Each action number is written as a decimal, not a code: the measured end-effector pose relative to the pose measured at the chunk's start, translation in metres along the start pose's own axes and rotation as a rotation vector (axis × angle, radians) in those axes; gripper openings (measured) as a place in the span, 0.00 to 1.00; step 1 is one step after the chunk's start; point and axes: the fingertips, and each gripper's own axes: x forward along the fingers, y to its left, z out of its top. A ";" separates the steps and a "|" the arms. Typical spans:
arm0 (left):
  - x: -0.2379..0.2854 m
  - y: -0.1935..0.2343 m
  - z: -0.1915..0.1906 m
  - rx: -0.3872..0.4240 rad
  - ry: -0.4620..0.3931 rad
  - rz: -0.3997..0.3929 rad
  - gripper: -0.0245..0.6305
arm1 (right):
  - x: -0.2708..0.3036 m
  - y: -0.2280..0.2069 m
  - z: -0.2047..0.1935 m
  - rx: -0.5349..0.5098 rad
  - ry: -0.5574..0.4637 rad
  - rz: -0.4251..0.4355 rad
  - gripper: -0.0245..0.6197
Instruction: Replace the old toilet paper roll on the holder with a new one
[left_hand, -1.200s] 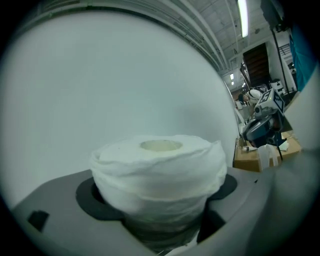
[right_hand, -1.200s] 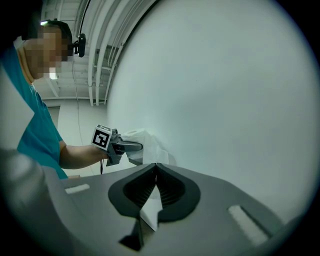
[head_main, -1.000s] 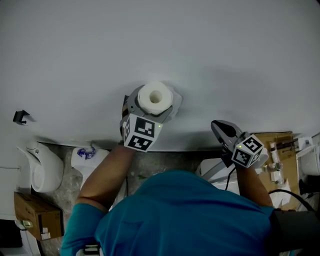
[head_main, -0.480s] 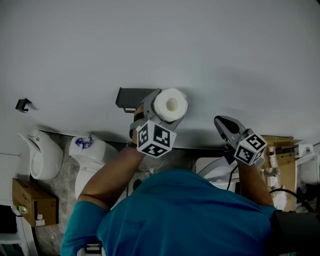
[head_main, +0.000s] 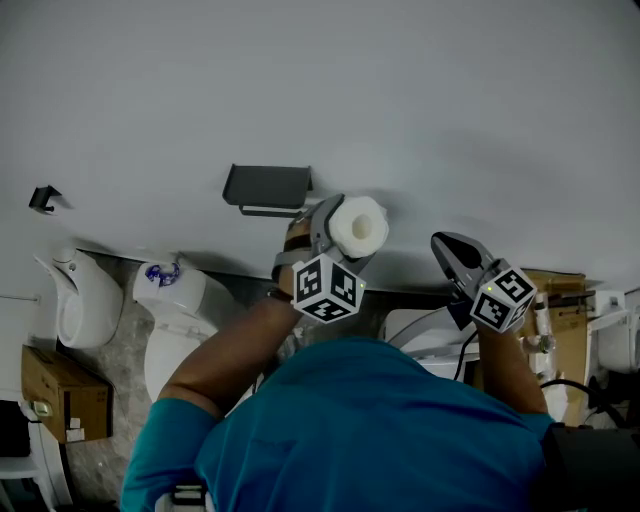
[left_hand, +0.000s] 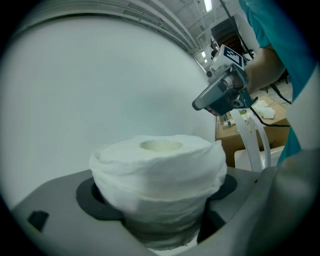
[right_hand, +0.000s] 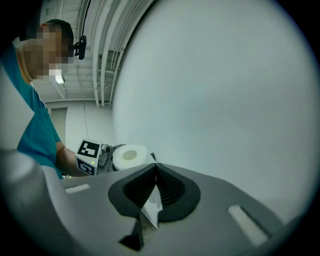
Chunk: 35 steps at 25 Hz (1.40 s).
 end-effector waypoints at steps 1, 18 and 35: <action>0.003 -0.004 -0.003 0.014 0.007 -0.001 0.78 | -0.001 -0.001 -0.001 0.000 0.003 0.000 0.05; 0.027 -0.029 -0.059 0.446 0.168 0.097 0.78 | 0.000 -0.003 -0.018 0.032 0.028 0.016 0.05; 0.012 0.009 -0.093 0.858 0.383 0.223 0.78 | 0.017 0.006 -0.021 0.044 0.025 0.056 0.05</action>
